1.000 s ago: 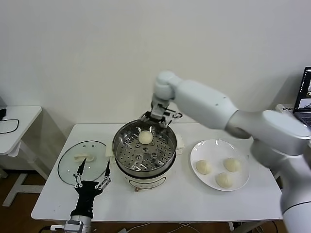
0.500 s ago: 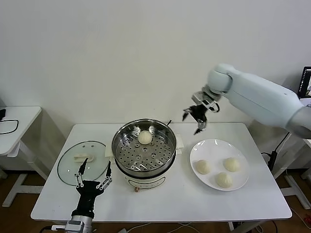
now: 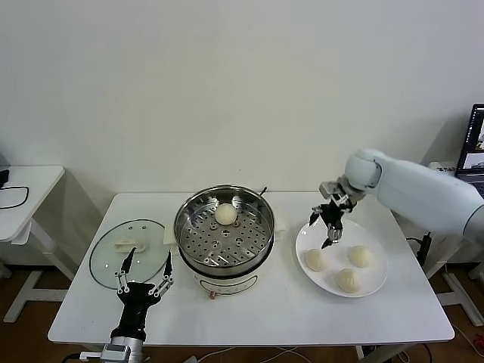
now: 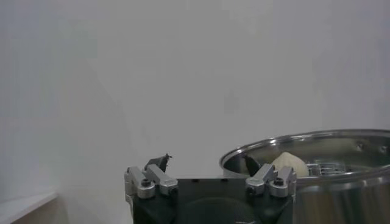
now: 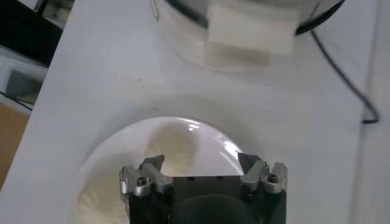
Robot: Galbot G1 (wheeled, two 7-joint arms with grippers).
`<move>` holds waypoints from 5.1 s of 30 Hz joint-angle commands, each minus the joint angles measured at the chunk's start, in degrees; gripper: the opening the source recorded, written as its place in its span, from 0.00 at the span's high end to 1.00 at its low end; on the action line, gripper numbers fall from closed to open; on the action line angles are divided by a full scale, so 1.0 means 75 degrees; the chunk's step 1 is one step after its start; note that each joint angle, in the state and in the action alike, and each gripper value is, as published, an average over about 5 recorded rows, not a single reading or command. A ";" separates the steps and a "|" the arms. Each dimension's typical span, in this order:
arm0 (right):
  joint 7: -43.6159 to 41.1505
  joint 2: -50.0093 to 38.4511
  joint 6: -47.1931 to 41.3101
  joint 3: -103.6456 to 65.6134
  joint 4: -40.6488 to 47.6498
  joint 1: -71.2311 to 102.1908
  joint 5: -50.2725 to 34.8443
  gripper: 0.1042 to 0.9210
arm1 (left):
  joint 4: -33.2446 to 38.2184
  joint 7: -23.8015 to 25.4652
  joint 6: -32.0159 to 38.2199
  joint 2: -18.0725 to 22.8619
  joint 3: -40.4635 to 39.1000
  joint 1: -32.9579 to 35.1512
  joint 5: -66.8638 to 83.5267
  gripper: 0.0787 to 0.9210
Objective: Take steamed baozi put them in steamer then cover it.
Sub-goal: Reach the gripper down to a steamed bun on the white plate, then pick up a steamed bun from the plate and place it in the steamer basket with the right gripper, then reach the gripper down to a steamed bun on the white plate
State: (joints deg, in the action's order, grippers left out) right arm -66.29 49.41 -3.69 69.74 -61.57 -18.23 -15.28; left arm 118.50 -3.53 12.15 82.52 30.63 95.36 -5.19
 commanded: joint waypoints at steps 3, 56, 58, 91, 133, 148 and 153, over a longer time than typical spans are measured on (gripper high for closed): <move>0.0364 -0.0100 -0.0251 -0.0057 0.0104 0.0796 0.0090 0.12 | -0.0007 -0.0003 0.0004 0.0004 0.0007 0.0001 -0.0005 0.12; -0.0984 0.1673 -0.0442 0.1422 -0.1214 -0.4359 -0.1561 0.31 | 0.0091 -0.0027 0.0020 -0.0090 -0.0098 -0.0087 -0.0007 0.12; -0.0742 0.1961 -0.0647 0.1524 -0.1379 -0.4394 -0.1893 0.31 | 0.0093 -0.0031 0.0023 -0.0092 -0.0105 -0.0098 -0.0007 0.12; 0.1982 0.5136 -0.2193 0.2396 -0.0245 -0.2271 -0.2696 0.32 | -0.0050 -0.0106 0.0043 -0.0095 -0.0056 -0.0227 -0.0001 0.12; -0.0831 -0.0408 -0.0262 0.0626 -0.1481 -0.2985 -0.0470 0.12 | -0.0029 -0.0126 0.0006 -0.0110 -0.0118 -0.0206 -0.0178 0.12; -0.1192 -0.1484 0.0442 0.0433 -0.1046 -0.0368 0.0870 0.12 | -0.0074 -0.0124 0.0003 -0.0044 -0.0094 -0.0144 -0.0248 0.12; -0.1003 -0.1345 0.0423 0.0302 -0.1011 0.0103 0.1020 0.12 | -0.0128 -0.0125 0.0020 -0.0018 -0.0097 -0.0131 -0.0278 0.12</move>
State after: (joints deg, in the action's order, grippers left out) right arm -72.59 43.58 -2.77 73.50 -69.65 -26.05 -11.70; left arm 117.79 -4.48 12.17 82.31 29.95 94.33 -7.09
